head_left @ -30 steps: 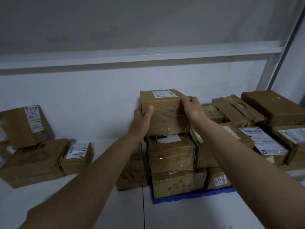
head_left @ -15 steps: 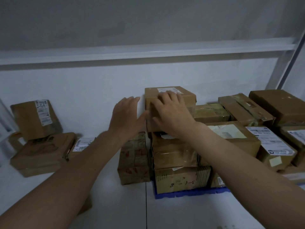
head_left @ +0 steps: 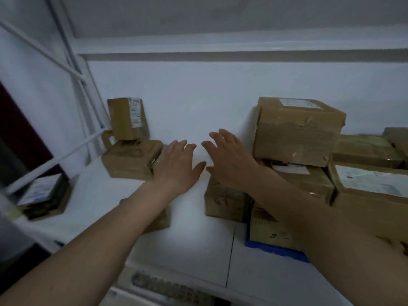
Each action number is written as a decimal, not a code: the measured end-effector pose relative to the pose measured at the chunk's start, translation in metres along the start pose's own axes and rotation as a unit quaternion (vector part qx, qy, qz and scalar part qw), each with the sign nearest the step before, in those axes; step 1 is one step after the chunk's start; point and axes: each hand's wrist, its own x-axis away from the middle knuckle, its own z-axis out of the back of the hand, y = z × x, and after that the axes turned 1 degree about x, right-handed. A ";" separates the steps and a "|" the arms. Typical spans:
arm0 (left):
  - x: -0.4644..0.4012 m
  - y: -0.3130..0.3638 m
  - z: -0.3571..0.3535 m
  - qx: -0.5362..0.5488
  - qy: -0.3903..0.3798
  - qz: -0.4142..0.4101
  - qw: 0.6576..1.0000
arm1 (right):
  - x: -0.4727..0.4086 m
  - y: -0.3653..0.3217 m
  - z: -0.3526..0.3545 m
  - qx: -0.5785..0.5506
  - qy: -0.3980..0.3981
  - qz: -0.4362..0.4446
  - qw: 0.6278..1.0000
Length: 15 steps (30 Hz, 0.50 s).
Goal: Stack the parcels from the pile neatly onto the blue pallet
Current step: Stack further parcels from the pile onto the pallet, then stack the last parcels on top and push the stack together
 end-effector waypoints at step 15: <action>0.075 -0.145 0.023 0.012 -0.119 0.108 0.987 | -0.055 -0.115 -0.020 -0.078 -0.105 0.016 0.991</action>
